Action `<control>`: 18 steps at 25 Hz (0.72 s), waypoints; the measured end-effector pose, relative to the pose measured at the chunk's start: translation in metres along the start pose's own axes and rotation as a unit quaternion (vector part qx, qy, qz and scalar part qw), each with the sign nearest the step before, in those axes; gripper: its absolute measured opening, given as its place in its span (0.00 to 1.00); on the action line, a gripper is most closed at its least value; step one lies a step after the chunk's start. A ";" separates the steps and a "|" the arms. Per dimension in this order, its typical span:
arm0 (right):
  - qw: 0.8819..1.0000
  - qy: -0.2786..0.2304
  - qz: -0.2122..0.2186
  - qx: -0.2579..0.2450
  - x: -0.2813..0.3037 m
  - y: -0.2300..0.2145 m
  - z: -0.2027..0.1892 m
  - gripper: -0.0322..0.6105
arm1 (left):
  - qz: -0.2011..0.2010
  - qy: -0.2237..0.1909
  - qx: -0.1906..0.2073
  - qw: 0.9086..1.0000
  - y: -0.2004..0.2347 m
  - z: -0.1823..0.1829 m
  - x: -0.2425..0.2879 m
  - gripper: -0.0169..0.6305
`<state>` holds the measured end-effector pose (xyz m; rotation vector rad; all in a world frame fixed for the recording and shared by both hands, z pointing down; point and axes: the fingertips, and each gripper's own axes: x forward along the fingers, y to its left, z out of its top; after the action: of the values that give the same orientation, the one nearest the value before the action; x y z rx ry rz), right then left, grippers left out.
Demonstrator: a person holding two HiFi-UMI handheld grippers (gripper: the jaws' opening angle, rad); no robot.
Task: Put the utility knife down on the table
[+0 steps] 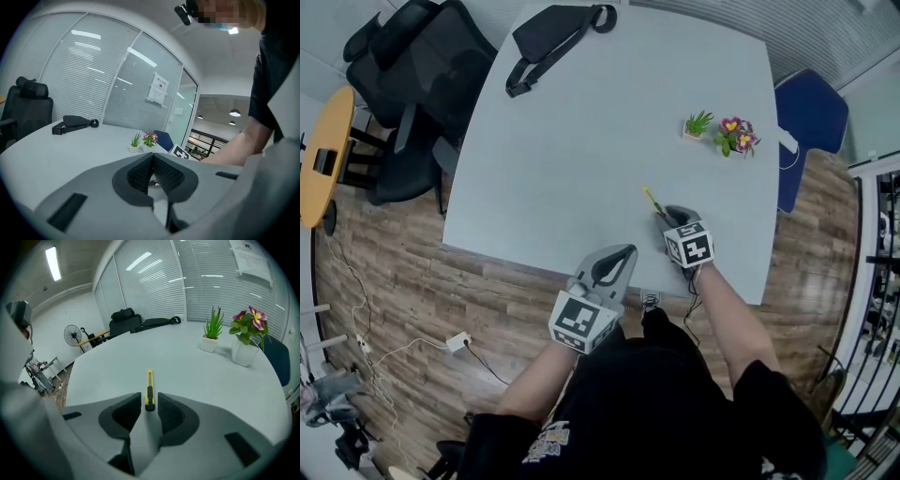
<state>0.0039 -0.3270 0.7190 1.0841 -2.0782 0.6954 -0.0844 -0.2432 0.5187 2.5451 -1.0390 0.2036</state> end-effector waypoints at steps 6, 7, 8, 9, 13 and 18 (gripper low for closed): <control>0.999 -0.049 0.009 -0.006 -0.030 -0.004 0.027 0.22 | 0.009 -0.014 0.010 1.000 -0.009 0.012 0.004 0.03; 0.998 -0.062 0.012 -0.008 -0.038 -0.003 0.034 0.21 | 0.011 -0.017 0.013 1.000 -0.012 0.014 0.004 0.03; 0.997 -0.076 0.016 -0.010 -0.046 -0.003 0.042 0.21 | 0.013 -0.020 0.015 1.000 -0.015 0.017 0.005 0.03; 0.996 -0.091 0.021 -0.011 -0.056 -0.002 0.050 0.20 | 0.016 -0.024 0.016 0.999 -0.018 0.019 0.006 0.03; 0.987 -0.155 0.047 -0.015 -0.098 0.002 0.083 0.18 | 0.031 -0.041 0.024 0.998 -0.034 0.034 0.008 0.03; 0.968 -0.235 0.084 -0.033 -0.158 0.012 0.120 0.09 | 0.054 -0.069 0.043 0.995 -0.058 0.057 0.009 0.03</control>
<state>0.0211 -0.3298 0.5208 1.1256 -2.6010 0.4729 -0.0379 -0.2340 0.4524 2.6121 -1.2462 0.1043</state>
